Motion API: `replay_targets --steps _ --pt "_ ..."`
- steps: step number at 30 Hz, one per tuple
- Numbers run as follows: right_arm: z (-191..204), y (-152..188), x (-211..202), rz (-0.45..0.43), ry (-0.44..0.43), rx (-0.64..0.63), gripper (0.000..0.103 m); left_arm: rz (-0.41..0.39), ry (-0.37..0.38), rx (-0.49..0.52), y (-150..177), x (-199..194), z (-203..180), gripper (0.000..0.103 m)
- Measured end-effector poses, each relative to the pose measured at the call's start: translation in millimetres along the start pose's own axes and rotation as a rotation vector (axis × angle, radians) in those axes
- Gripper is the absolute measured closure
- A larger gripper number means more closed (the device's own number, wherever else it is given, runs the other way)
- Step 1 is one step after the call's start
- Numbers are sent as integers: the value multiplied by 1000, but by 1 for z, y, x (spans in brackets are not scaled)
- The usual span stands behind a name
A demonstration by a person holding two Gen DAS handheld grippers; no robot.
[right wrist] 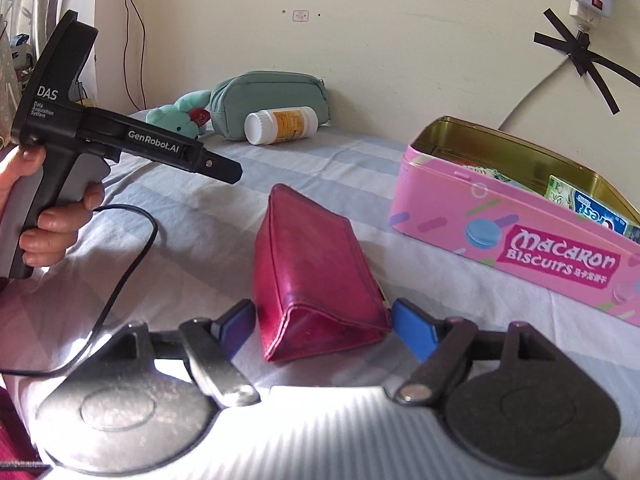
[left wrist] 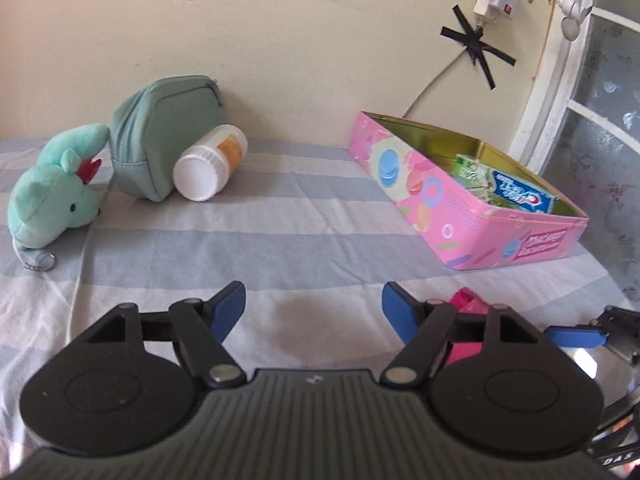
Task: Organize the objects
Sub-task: 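Grasp the pink purse with the left gripper and lift it, then carry the pink purse with the left gripper and release it into the tin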
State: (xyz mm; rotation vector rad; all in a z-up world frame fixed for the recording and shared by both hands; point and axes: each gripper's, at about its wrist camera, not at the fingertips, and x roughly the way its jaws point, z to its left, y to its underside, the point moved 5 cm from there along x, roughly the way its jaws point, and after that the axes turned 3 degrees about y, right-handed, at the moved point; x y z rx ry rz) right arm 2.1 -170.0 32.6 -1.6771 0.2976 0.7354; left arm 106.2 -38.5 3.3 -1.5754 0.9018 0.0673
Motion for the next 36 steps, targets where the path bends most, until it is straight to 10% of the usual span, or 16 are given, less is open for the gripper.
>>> replay_targets --steps 7,13,16,25,36 --pt "-10 15 -24 -1 -114 201 28 0 216 119 -3 0 -41 21" --pt "-13 19 -14 4 -187 325 50 54 330 187 5 19 -65 23" --pt "-14 12 -5 -20 -190 335 73 98 386 201 13 29 -81 40" --pt "-46 -35 -32 -238 -73 234 83 -109 374 287 -56 -2 -122 52" --pt "-147 -65 16 -250 212 206 82 -85 250 316 -117 116 -180 50"
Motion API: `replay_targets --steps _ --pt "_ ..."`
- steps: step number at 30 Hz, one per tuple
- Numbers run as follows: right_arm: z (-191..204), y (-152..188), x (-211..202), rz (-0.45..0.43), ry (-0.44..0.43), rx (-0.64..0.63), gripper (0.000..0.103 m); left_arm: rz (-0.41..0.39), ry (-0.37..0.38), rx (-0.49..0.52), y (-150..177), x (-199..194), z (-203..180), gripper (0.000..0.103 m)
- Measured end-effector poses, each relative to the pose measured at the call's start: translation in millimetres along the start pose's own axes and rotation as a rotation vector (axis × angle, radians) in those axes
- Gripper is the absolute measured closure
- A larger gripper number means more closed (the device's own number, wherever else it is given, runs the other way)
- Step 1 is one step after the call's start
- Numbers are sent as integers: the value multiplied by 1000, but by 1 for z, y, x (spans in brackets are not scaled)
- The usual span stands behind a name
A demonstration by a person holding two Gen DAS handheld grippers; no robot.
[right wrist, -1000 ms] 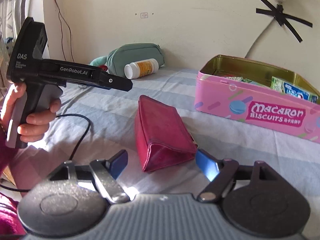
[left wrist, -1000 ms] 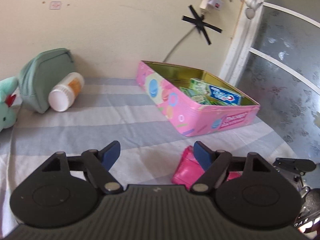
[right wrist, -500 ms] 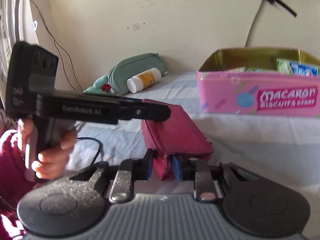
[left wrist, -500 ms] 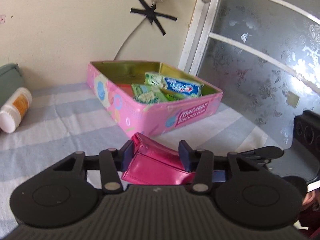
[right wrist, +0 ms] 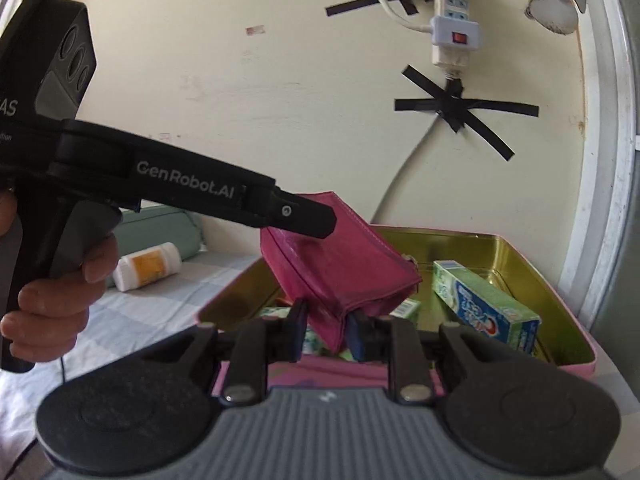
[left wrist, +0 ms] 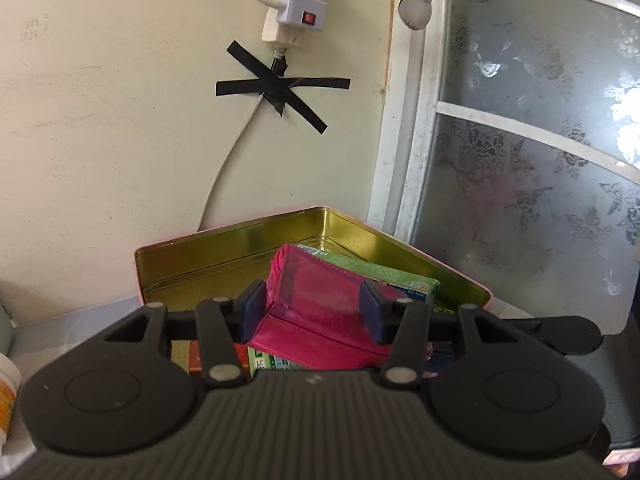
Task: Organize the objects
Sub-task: 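Carry the pink purse with the left gripper and release it into the tin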
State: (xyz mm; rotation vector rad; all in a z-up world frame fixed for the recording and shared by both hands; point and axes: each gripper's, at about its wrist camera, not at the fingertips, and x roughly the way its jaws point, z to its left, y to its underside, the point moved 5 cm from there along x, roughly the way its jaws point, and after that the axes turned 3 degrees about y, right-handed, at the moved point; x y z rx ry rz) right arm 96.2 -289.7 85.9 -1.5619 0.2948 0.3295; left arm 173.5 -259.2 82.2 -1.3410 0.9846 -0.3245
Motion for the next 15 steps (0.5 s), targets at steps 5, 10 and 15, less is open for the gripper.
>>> replay_targets --steps 5,10,15 --pt "-21 3 45 41 146 -55 81 60 -95 20 0 38 -2 37" --pt "-37 11 49 39 179 6 77 70 -113 -36 10 21 8 35" --pt "-24 6 20 -19 144 8 74 54 -139 -43 33 -24 22 35"
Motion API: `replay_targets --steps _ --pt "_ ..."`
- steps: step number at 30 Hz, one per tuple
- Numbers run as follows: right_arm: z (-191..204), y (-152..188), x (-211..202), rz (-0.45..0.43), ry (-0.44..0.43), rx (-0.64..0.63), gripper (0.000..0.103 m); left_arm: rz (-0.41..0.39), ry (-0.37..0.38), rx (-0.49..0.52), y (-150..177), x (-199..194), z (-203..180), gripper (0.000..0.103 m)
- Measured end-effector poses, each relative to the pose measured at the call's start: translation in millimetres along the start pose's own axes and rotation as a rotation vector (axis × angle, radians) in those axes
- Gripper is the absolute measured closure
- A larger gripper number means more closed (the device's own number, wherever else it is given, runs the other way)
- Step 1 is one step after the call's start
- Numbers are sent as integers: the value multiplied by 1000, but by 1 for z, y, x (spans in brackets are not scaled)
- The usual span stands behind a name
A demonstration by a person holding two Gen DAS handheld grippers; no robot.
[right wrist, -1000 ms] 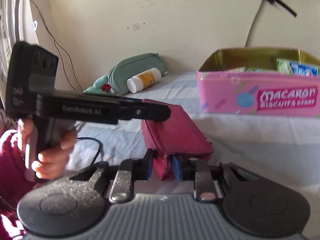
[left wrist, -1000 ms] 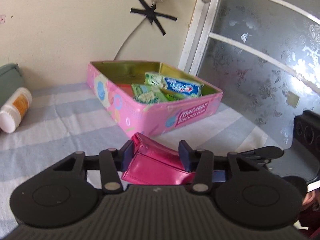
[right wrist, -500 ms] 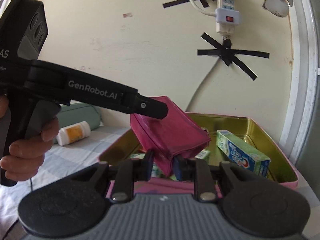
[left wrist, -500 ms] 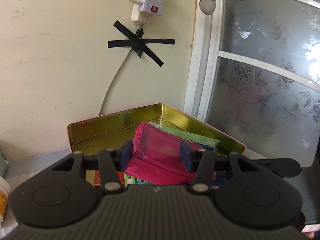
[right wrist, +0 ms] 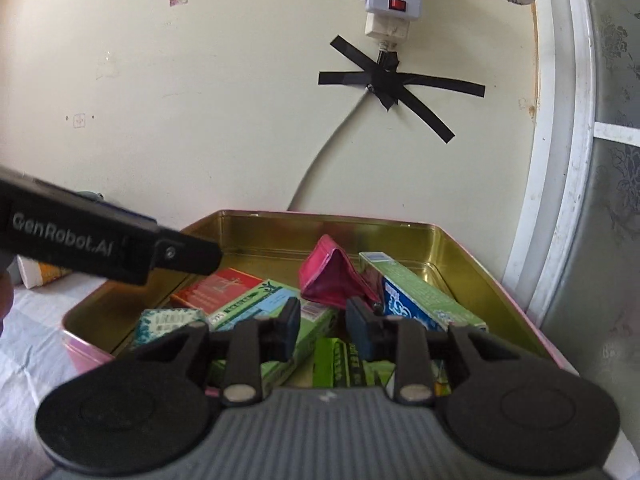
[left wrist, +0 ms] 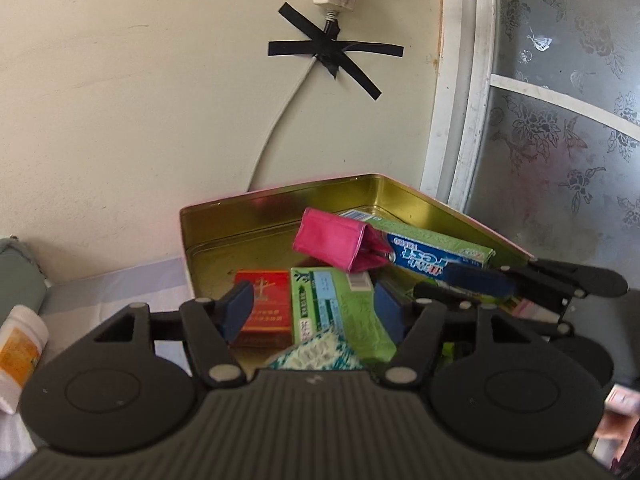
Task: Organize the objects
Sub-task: 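Carry the pink purse with the left gripper and release it into the tin, then move the left gripper to the white pill bottle and grasp it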
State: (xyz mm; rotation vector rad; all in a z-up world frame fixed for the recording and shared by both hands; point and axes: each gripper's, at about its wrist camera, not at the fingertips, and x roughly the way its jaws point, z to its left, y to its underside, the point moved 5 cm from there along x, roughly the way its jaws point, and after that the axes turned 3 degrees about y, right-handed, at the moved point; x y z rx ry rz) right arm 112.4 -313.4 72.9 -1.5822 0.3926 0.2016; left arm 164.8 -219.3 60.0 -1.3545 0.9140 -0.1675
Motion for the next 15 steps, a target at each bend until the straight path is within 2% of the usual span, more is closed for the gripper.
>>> replay_targets --steps 8,12,15 --pt "54 -8 -44 -45 -169 -1 69 37 -109 -8 64 -65 53 35" --pt "97 -6 -53 -18 -279 -24 66 72 -192 -66 93 -91 98 35" --pt "133 -4 -50 25 -363 -41 66 64 -273 -129 105 -110 134 35"
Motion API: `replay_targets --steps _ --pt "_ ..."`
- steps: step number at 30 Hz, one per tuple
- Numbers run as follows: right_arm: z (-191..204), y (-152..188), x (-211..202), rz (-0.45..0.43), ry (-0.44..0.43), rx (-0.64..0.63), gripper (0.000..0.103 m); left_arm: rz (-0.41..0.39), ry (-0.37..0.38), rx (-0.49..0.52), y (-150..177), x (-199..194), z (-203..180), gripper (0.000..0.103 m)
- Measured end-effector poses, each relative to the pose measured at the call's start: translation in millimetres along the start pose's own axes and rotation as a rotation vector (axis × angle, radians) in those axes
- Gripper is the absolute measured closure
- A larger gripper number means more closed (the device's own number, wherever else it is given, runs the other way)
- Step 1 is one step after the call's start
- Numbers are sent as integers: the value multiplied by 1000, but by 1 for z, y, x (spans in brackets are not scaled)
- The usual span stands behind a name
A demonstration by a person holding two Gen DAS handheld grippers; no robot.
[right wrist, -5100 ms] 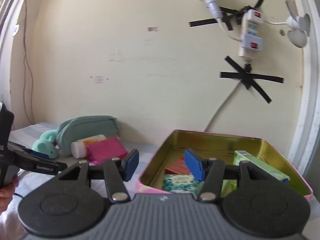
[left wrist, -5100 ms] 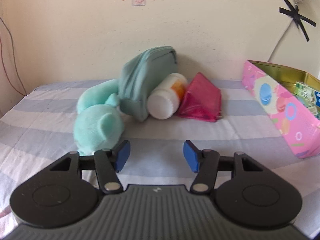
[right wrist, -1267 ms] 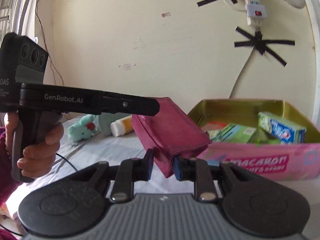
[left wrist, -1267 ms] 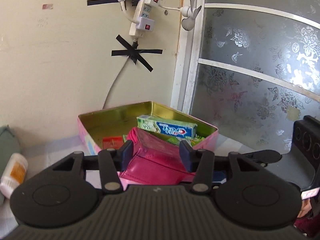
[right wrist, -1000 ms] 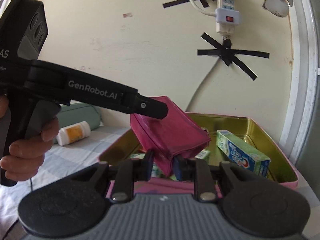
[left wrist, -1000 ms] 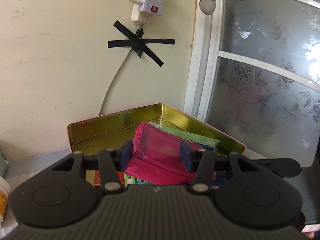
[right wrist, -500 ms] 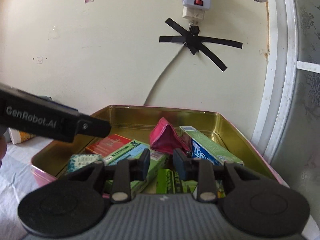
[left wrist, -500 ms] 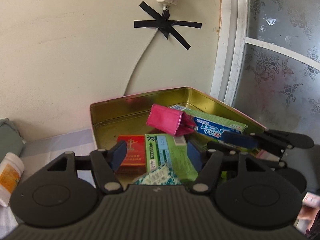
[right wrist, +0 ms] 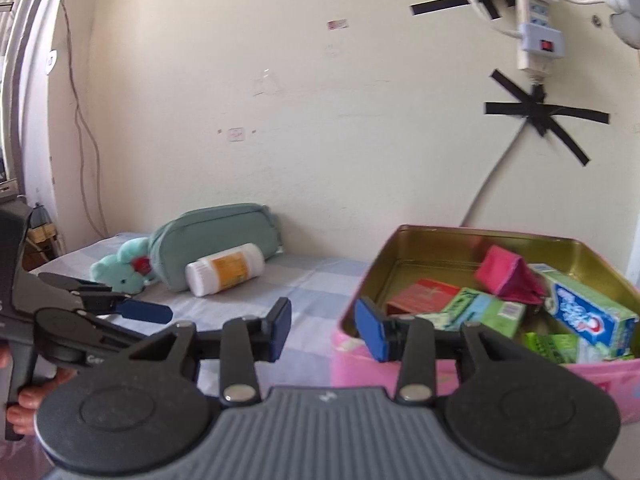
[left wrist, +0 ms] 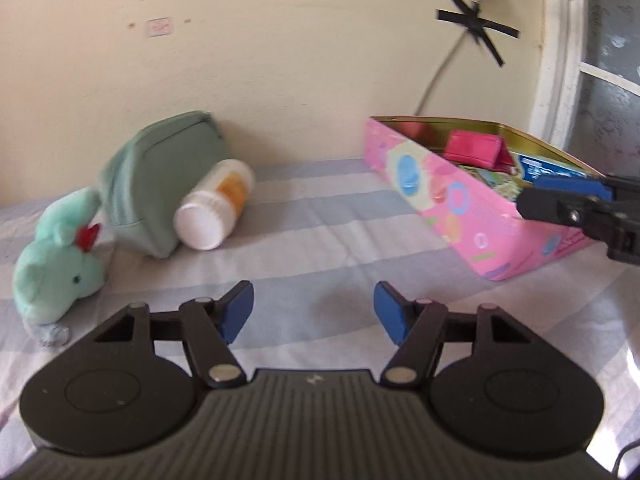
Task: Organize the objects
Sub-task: 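Move the left gripper to the white pill bottle and grasp it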
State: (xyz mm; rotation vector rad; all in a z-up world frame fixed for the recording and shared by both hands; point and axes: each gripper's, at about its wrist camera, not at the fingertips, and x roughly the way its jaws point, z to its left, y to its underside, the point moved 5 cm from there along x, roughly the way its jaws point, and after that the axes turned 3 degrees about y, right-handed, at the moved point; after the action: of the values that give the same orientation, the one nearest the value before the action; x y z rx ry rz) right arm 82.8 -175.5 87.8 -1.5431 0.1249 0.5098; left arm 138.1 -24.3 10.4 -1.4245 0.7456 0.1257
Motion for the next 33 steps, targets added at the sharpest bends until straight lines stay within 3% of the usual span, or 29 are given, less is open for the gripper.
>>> replay_targets --steps 5,8,9,13,16,18,23,28,33 --pt "44 -2 42 96 -116 45 60 -65 -185 -130 1 -10 66 35" --pt "57 -8 82 185 -155 145 58 -110 -244 -233 11 -11 93 35" --pt "61 -12 95 211 -163 182 58 -88 -259 -259 14 -9 100 36" --pt "74 -28 148 284 -163 310 58 -105 -231 -301 8 -11 107 35" --pt "78 -38 178 305 -138 383 56 -72 -220 -320 9 -9 109 35" --pt "75 -40 194 324 -99 444 47 -52 -222 -338 10 -7 113 35" --pt "76 -35 235 407 -89 559 44 -7 -198 -418 18 -7 123 35" --pt "91 -32 241 423 -89 452 45 -10 -212 -416 18 -10 123 35" --pt "99 -23 190 410 -122 255 46 -17 -160 -417 18 -11 121 35"
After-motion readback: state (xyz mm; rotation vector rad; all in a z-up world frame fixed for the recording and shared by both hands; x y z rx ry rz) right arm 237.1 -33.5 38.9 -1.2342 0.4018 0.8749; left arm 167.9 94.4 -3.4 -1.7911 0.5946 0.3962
